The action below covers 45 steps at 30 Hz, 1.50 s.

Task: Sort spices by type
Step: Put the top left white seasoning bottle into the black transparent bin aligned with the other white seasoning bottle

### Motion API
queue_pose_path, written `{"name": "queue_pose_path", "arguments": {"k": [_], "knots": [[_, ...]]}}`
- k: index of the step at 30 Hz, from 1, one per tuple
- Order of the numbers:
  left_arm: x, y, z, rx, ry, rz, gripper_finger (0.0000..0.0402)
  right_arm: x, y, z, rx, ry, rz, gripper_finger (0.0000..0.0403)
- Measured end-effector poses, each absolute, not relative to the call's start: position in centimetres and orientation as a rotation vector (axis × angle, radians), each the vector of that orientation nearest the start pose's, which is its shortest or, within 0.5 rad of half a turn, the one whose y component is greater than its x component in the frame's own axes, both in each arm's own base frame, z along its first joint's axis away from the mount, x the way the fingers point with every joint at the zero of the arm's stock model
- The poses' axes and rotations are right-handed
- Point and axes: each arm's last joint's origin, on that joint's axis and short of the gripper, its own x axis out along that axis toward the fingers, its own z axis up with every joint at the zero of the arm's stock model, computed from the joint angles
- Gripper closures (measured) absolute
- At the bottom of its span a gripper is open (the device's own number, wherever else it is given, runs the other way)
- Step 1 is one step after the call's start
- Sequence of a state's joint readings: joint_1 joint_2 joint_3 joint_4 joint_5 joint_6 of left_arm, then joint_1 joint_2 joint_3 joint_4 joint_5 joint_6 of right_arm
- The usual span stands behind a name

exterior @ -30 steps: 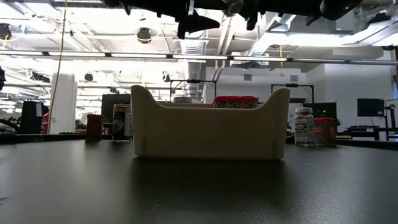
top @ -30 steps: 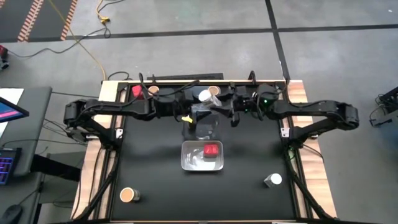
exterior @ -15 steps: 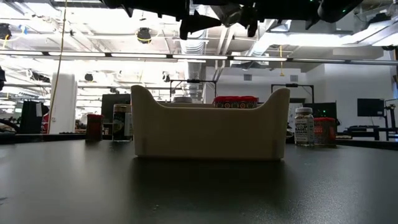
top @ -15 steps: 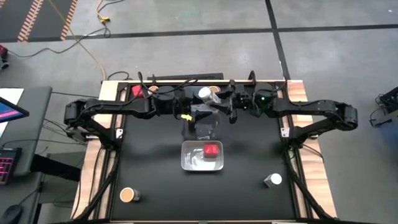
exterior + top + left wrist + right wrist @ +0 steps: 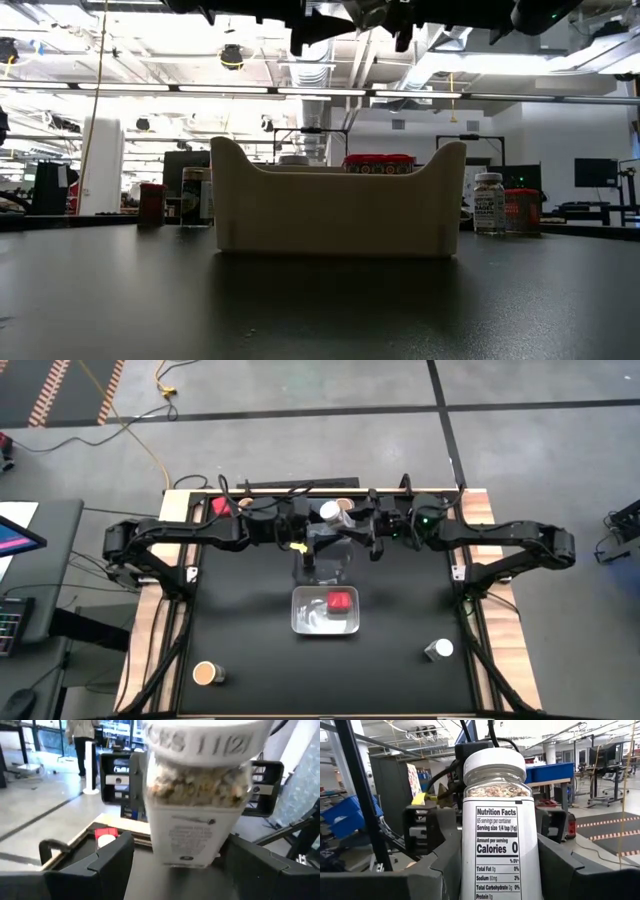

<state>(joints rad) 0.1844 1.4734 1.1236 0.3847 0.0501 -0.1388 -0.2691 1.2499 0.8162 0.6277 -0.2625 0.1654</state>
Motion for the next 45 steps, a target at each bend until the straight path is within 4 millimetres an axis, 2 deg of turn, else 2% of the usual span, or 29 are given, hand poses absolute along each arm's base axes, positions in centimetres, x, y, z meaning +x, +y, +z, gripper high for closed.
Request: {"name": "queue_pose_path", "arguments": {"k": [5,14,23,27,32,39,45], "knots": [[33.6,6.1,34.2,-0.154,-0.042,0.133,0.0122,27.0,-6.7,32.4,0.114,-0.19,0.009,0.0185],[36.5,6.1,32.1,-0.207,-0.054,0.093,0.0122,27.0,-6.6,32.3,0.118,-0.18,0.011,0.0185],[36.7,6.1,32.2,-0.199,-0.069,0.093,0.0123,27.1,-6.7,31.9,0.146,-0.136,0.007,0.0185],[36.7,6.1,32.2,-0.187,-0.07,0.093,0.0146,27.1,-6.7,31.9,0.146,-0.136,0.008,0.0185],[36.7,6.1,32.2,-0.181,-0.07,0.09,0.021,27.1,-6.7,32.0,0.146,-0.141,0.012,0.0185],[36.6,6.4,32.2,-0.186,-0.07,0.087,0.0212,27.1,-6.7,31.9,0.149,-0.139,0.011,0.0185],[36.4,6.6,31.8,-0.201,-0.006,0.099,0.0212,26.4,-7.2,31.9,0.157,-0.094,-0.021,0.014]]}}
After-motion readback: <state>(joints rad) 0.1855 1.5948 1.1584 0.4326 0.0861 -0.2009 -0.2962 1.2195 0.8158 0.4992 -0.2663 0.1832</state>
